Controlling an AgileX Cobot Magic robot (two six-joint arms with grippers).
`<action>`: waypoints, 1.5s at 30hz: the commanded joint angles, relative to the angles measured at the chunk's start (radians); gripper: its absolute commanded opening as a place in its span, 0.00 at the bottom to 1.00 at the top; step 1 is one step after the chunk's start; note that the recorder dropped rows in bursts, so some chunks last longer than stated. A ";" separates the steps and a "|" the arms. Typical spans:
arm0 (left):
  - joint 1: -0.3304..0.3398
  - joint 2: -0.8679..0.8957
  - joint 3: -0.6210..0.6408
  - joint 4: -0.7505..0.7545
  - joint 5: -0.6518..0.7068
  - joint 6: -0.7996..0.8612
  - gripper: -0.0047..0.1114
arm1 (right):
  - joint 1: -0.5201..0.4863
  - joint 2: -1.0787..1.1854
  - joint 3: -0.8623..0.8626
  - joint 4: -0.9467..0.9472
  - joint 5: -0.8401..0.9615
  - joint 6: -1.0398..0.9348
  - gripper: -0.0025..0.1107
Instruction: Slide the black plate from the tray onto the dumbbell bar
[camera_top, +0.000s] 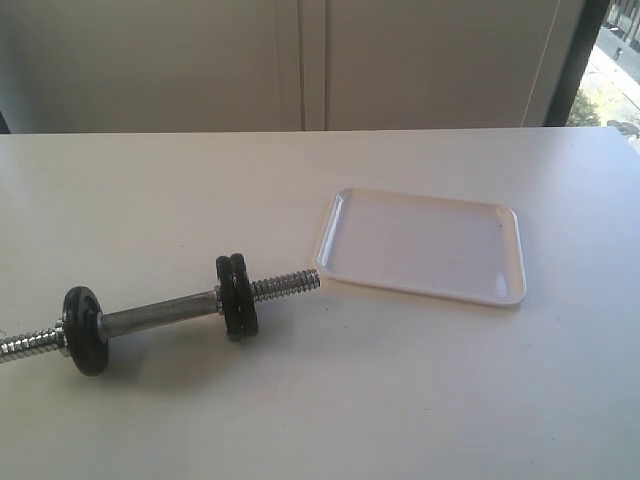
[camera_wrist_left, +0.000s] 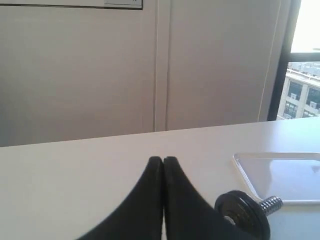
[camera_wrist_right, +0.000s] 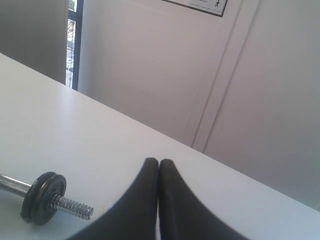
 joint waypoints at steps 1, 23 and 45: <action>0.003 -0.026 0.011 -0.020 0.063 -0.015 0.04 | 0.003 -0.003 0.003 0.005 -0.013 -0.001 0.02; 0.001 -0.056 0.220 0.646 0.212 -0.636 0.04 | 0.003 -0.003 0.003 0.005 -0.013 -0.001 0.02; 0.001 -0.056 0.220 0.644 0.182 -0.551 0.04 | 0.003 -0.003 0.003 0.005 -0.013 -0.001 0.02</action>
